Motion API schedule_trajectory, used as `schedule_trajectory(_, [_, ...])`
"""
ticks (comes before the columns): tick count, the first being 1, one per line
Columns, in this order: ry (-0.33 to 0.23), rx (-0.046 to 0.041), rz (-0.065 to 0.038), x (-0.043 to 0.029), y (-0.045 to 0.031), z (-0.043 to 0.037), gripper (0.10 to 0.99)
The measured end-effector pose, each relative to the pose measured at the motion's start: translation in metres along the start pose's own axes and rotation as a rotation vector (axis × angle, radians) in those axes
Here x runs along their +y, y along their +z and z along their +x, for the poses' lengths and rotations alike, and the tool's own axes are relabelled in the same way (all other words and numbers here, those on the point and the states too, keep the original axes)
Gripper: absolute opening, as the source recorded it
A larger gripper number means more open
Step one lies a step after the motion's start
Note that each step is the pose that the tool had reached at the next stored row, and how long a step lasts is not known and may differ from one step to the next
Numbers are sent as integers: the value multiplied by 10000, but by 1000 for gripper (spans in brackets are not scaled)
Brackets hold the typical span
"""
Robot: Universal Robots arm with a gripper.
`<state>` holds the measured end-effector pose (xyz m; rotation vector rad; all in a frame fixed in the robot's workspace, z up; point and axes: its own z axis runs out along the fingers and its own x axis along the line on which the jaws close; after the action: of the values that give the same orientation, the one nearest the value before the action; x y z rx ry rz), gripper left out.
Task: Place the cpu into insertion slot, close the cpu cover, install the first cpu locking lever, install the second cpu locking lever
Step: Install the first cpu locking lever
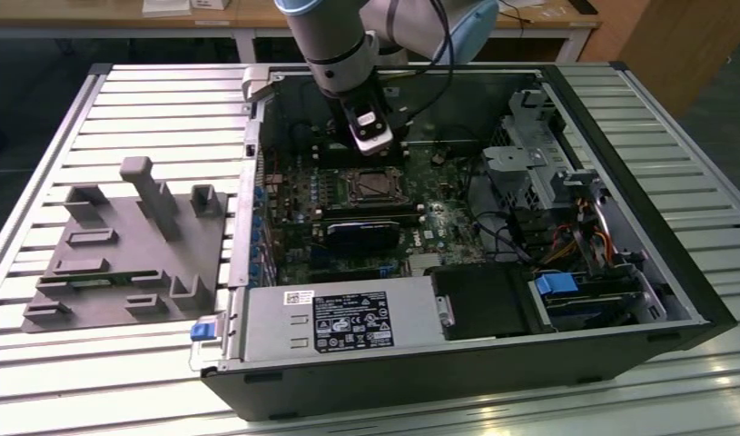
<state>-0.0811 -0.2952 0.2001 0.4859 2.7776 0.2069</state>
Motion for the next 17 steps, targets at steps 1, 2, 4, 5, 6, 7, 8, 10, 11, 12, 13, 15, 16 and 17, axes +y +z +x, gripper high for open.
schedule_trajectory(1, [0, 0, 0, 4, -21, -6, 102])
schedule_trajectory(2, [0, 1, 2, 8, -39, -11, 102])
schedule_trajectory(4, [0, 0, 1, 13, -62, -18, 102])
schedule_trajectory(5, [0, -1, -1, 13, -62, -18, 102])
schedule_trajectory(6, [0, -1, -1, 13, -62, -19, 102])
schedule_trajectory(7, [0, -1, -2, 13, -62, -19, 102])
schedule_trajectory(8, [1, 0, -1, 13, -62, -19, 102])
schedule_trajectory(10, [2, 32, 10, 13, -62, -20, 102])
schedule_trajectory(11, [12, 157, 59, 14, -59, -22, 102])
schedule_trajectory(12, [29, 324, 123, 15, -56, -26, 102])
schedule_trajectory(13, [47, 489, 184, 17, -51, -33, 102])
schedule_trajectory(15, [78, 840, 315, 19, -42, -49, 102])
schedule_trajectory(16, [93, 982, 370, 18, -38, -56, 102])
schedule_trajectory(17, [105, 1115, 419, 16, -35, -64, 102])
